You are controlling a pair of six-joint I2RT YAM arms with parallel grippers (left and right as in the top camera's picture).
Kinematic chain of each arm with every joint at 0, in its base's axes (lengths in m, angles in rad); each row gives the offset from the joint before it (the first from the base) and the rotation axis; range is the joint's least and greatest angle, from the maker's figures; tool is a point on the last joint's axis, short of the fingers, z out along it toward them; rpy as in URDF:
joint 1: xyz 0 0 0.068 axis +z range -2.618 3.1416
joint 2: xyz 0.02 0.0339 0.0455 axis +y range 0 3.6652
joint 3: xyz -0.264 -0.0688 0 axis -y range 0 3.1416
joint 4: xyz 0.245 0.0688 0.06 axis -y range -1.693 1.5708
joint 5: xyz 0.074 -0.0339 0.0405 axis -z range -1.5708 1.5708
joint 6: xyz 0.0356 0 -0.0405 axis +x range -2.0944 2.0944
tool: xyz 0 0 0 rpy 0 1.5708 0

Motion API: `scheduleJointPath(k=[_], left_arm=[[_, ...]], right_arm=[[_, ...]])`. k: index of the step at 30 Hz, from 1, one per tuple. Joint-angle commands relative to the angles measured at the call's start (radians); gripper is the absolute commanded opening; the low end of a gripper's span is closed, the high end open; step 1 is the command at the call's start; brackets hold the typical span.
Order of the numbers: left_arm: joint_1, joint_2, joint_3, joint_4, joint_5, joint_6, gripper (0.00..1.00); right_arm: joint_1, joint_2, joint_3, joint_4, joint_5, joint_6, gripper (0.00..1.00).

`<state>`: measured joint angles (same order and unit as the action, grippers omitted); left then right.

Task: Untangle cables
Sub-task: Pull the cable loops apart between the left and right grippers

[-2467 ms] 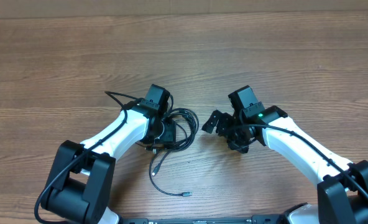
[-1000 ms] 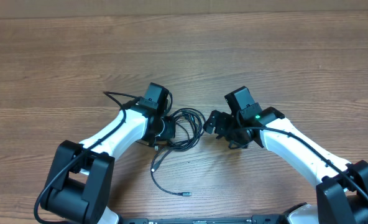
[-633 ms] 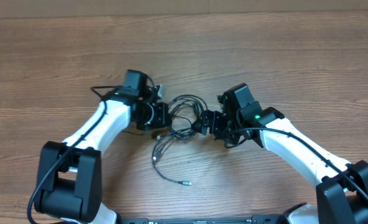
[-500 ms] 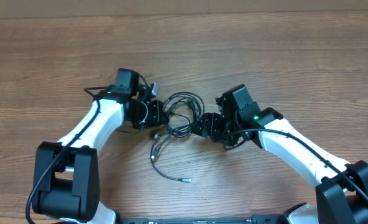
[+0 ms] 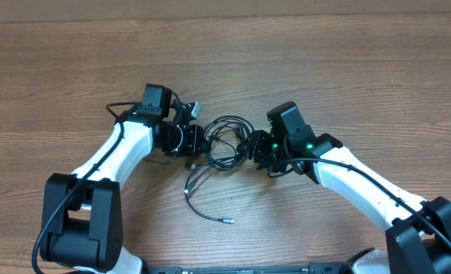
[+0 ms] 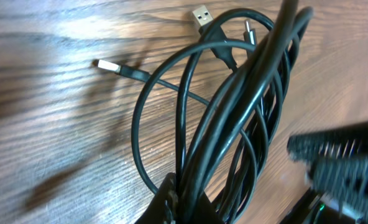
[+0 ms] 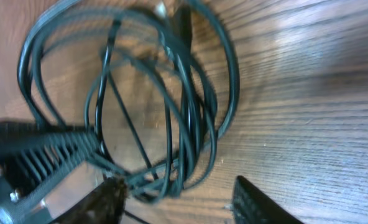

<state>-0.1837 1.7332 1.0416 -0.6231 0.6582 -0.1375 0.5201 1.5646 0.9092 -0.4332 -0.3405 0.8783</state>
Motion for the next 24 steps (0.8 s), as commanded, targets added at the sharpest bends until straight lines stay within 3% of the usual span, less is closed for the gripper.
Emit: scheduleJointPath(k=[1, 7, 13, 21, 24], left_arm=[[-0.007, -0.019, 0.019, -0.005, 0.072, 0.19, 0.04], [-0.023, -0.012, 0.019, 0.027, 0.071, 0.24, 0.04], [-0.08, 0.045, 0.019, 0.041, -0.028, 0.086, 0.04], [-0.146, 0.127, 0.019, 0.095, -0.077, -0.061, 0.04], [-0.149, 0.139, 0.019, 0.107, -0.161, -0.132, 0.04]], right_arm=[[0.002, -0.001, 0.0, 0.008, 0.07, 0.011, 0.47], [0.02, 0.0, -0.019, -0.002, 0.138, 0.012, 0.41], [0.037, 0.0, -0.022, 0.0, 0.142, 0.012, 0.4], [0.066, 0.0, -0.023, -0.009, 0.171, 0.012, 0.28], [0.077, 0.0, -0.024, -0.02, 0.193, 0.017, 0.27]])
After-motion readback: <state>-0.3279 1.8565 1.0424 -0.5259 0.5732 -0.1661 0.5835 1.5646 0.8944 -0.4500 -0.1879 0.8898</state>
